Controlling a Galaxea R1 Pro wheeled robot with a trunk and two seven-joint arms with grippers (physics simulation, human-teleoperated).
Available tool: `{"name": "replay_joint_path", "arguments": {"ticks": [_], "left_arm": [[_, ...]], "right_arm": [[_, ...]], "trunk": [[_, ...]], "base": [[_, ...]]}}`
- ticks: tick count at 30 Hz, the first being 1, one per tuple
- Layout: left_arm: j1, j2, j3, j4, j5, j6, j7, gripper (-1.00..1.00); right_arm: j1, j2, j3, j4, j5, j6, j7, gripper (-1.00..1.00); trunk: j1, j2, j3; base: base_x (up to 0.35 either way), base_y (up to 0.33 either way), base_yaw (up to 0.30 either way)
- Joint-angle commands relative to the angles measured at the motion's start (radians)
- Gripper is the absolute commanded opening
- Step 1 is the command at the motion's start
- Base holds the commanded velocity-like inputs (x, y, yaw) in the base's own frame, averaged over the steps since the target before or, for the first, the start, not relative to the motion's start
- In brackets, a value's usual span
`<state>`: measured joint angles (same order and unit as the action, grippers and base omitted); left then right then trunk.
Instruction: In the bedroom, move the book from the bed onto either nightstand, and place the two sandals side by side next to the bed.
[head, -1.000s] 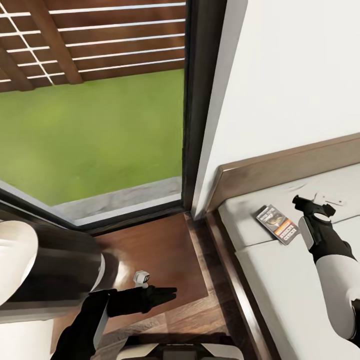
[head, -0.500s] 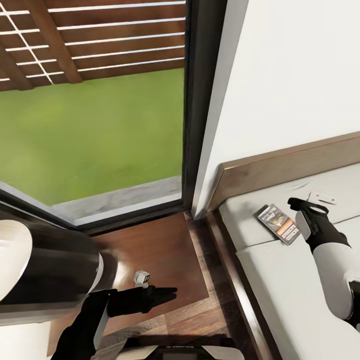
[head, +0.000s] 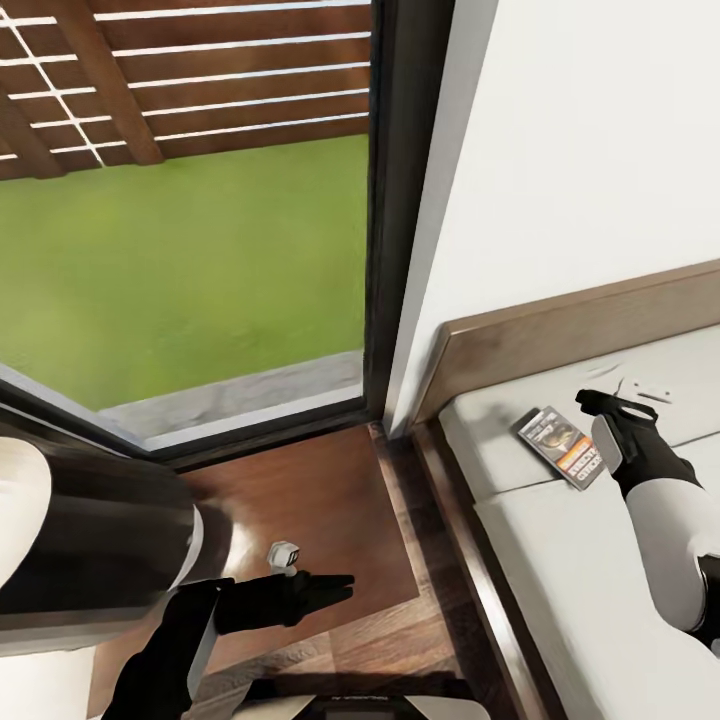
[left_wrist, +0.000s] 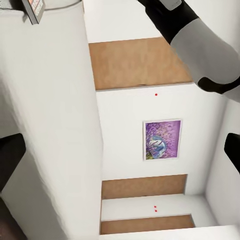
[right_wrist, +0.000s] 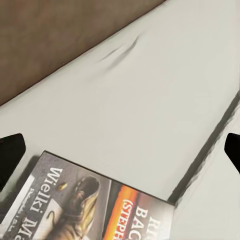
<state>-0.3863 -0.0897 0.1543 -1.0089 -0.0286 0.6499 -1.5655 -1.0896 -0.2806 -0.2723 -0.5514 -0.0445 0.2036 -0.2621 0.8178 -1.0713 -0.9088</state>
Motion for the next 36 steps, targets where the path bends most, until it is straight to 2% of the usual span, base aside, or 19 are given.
{"name": "replay_joint_path", "arguments": {"ticks": [1,9,14,16,36], "left_arm": [[0.0,-0.001,0.002,0.0,-0.003,0.011,-0.005,1.0],[0.0,-0.001,0.002,0.0,-0.004,0.01,-0.005,1.0],[0.0,-0.001,0.002,0.0,-0.004,0.011,-0.005,1.0],[0.0,-0.001,0.002,0.0,-0.004,0.011,-0.005,1.0],[0.0,-0.001,0.002,0.0,-0.004,0.011,-0.005,1.0]], "right_arm": [[-0.011,0.0,0.001,-0.001,-0.005,0.005,-0.003,1.0],[-0.032,-0.001,0.001,-0.011,-0.005,0.004,-0.016,1.0],[-0.033,-0.003,0.001,-0.013,-0.005,-0.002,-0.128,1.0],[-0.033,-0.004,0.0,-0.013,-0.005,-0.006,-0.149,1.0],[-0.033,-0.003,-0.001,-0.012,-0.006,-0.013,-0.166,1.0]], "trunk": [[0.004,-0.008,-0.004],[0.035,-0.064,-0.029],[0.054,-0.099,-0.045],[0.061,-0.113,-0.051],[0.138,-0.253,-0.113]], "base": [[0.0,0.0,0.0],[0.0,0.0,0.0],[0.0,0.0,0.0],[0.0,0.0,0.0],[0.0,0.0,0.0]]}}
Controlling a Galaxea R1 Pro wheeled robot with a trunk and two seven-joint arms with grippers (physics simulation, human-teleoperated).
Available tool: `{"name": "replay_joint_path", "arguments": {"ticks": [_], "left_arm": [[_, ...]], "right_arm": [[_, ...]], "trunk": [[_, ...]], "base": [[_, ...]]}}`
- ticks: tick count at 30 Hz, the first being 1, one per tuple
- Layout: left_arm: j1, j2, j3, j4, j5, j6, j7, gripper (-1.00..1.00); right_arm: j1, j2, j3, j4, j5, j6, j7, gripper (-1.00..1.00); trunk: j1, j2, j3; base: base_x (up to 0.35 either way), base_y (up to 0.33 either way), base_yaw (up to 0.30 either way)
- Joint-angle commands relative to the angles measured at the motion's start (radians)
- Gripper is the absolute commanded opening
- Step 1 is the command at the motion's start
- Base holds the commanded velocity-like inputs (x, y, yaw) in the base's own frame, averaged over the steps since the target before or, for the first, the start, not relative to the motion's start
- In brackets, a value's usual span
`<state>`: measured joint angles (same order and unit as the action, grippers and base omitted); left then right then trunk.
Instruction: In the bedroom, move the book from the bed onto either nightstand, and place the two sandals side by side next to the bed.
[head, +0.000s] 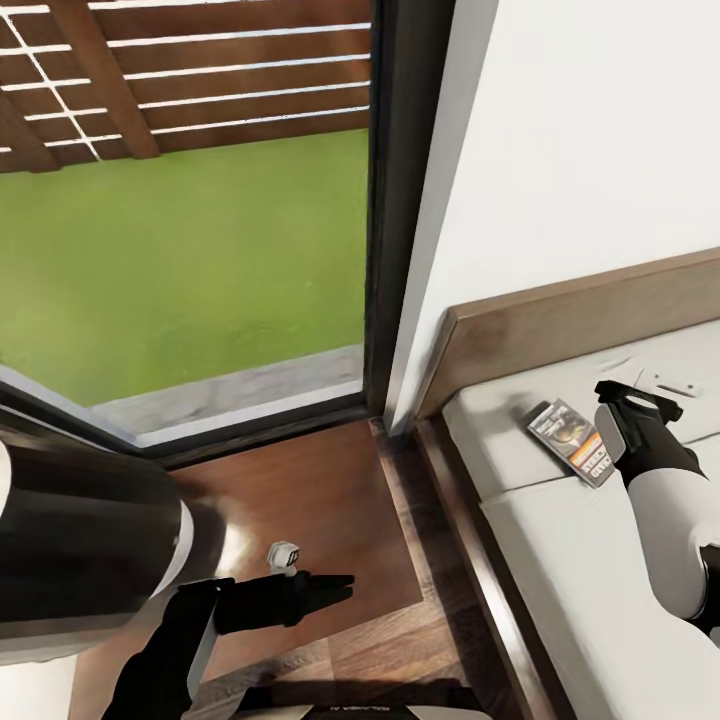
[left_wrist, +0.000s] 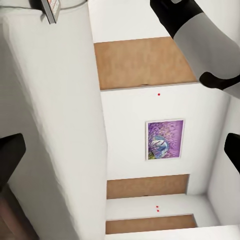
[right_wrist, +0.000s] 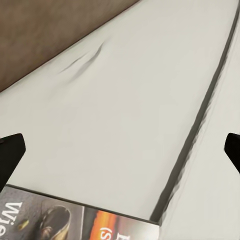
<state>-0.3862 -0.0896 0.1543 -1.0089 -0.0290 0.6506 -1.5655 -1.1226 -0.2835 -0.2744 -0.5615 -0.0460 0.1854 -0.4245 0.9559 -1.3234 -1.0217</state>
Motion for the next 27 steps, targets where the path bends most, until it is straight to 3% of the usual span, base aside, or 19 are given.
{"name": "replay_joint_path", "arguments": {"ticks": [1,27], "left_arm": [[0.0,-0.001,0.002,0.0,-0.003,0.011,-0.005,1.0],[0.0,-0.001,-0.007,0.0,-0.003,0.011,-0.005,1.0]], "right_arm": [[0.0,0.0,0.001,-0.002,-0.005,0.005,-0.003,1.0],[0.0,0.0,0.001,-0.001,-0.003,0.005,-0.003,1.0]], "trunk": [[0.004,-0.008,-0.004],[0.104,-0.19,-0.085]], "base": [[0.0,0.0,0.0],[0.0,0.0,0.0]]}}
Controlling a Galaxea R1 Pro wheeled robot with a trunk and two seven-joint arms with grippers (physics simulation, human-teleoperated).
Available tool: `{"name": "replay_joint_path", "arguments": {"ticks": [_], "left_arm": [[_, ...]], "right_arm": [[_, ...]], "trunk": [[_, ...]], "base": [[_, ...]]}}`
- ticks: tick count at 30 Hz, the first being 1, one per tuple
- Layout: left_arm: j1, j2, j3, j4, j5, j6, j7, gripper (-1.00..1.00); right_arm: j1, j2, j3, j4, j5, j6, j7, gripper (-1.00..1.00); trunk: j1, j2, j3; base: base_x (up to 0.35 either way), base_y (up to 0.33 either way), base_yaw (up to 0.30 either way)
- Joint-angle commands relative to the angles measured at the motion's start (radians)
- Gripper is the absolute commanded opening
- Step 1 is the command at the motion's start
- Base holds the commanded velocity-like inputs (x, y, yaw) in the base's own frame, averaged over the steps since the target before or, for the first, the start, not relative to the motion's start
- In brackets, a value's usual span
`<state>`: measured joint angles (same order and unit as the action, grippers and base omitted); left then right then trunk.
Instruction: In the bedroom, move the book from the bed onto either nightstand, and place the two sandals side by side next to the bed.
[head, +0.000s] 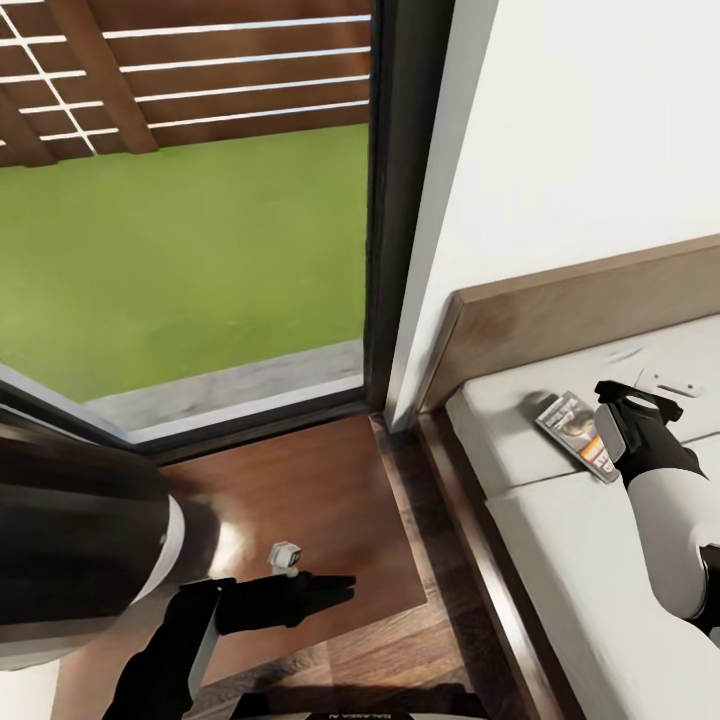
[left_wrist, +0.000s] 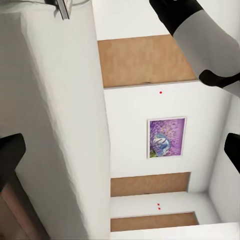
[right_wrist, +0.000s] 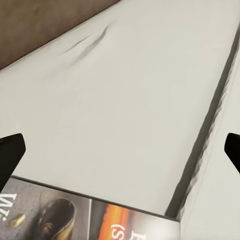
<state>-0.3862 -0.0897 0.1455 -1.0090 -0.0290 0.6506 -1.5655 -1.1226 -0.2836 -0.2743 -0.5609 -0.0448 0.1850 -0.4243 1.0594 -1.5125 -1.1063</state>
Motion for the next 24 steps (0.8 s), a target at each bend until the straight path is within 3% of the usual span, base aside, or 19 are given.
{"name": "replay_joint_path", "arguments": {"ticks": [1,6,14,20,24], "left_arm": [[0.0,-0.001,0.0,0.0,-0.003,0.011,-0.005,1.0],[0.0,-0.002,-0.031,-0.012,0.011,0.016,-0.005,1.0],[0.0,-0.001,-0.086,-0.014,0.073,0.017,-0.005,1.0],[0.0,0.002,-0.097,-0.014,0.084,0.016,-0.005,1.0],[0.0,0.002,-0.098,-0.013,0.084,0.016,-0.005,1.0]], "right_arm": [[0.0,0.0,0.001,-0.002,-0.004,0.005,-0.003,1.0],[0.0,0.0,0.001,-0.002,-0.004,0.005,-0.002,1.0],[0.0,0.0,0.001,-0.005,-0.004,0.005,-0.003,1.0],[0.0,-0.001,0.0,-0.035,-0.004,0.005,-0.004,1.0],[0.0,-0.002,-0.002,-0.109,-0.004,0.004,-0.004,1.0]], "trunk": [[0.004,-0.008,-0.004],[0.023,-0.043,-0.019],[0.054,-0.099,-0.044],[0.077,-0.141,-0.063],[0.092,-0.169,-0.076]], "base": [[0.0,0.0,0.0],[0.0,0.0,0.0],[0.0,0.0,0.0],[0.0,0.0,0.0],[0.0,0.0,0.0]]}}
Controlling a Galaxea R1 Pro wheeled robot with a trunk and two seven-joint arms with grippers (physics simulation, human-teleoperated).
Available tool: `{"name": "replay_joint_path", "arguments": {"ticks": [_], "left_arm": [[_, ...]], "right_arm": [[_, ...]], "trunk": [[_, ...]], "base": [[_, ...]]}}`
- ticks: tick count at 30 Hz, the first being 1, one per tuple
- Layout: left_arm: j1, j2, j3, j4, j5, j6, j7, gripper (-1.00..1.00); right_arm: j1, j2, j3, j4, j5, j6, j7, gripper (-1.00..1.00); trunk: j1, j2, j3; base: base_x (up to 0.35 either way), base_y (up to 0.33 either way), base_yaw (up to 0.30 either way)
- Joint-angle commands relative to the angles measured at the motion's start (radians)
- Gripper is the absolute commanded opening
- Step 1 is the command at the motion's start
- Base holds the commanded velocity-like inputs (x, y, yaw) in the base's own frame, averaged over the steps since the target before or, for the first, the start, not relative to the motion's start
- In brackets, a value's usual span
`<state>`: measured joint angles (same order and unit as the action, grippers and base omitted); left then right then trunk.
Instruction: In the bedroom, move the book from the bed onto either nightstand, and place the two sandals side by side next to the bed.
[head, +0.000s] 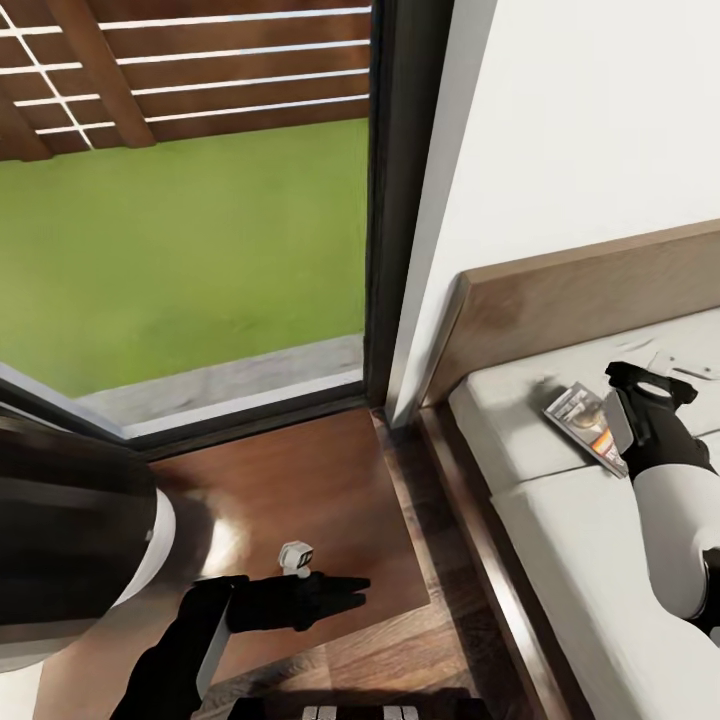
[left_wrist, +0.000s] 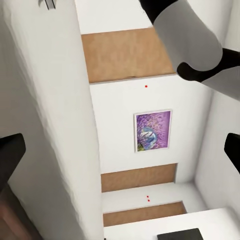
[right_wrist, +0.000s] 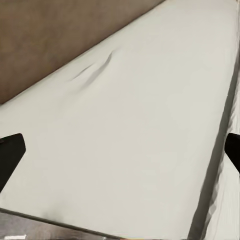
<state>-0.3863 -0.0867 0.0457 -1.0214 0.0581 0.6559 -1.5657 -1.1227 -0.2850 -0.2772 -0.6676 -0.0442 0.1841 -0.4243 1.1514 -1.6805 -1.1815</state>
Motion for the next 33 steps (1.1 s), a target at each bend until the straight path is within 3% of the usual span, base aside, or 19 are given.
{"name": "replay_joint_path", "arguments": {"ticks": [1,8,14,33], "left_arm": [[0.0,-0.001,0.002,0.0,-0.003,0.011,-0.005,1.0],[0.0,-0.001,0.002,0.0,-0.003,0.01,-0.005,1.0],[0.0,-0.001,0.002,0.0,-0.003,0.011,-0.005,1.0],[0.0,-0.001,0.002,0.0,-0.003,0.011,-0.005,1.0]], "right_arm": [[0.0,0.0,0.0,-0.023,-0.005,0.006,-0.004,1.0],[0.0,0.0,-0.041,-0.068,-0.005,0.006,-0.004,1.0],[0.0,0.0,-0.049,-0.069,-0.005,0.005,-0.004,1.0],[0.0,0.0,-0.049,-0.058,-0.003,0.005,-0.004,1.0]], "trunk": [[0.0,-0.001,-0.001],[0.0,-0.001,-0.001],[0.0,-0.001,-0.001],[0.073,-0.134,-0.06]], "base": [[0.0,0.0,0.0],[0.0,0.0,0.0],[0.0,0.0,0.0],[0.0,0.0,0.0]]}}
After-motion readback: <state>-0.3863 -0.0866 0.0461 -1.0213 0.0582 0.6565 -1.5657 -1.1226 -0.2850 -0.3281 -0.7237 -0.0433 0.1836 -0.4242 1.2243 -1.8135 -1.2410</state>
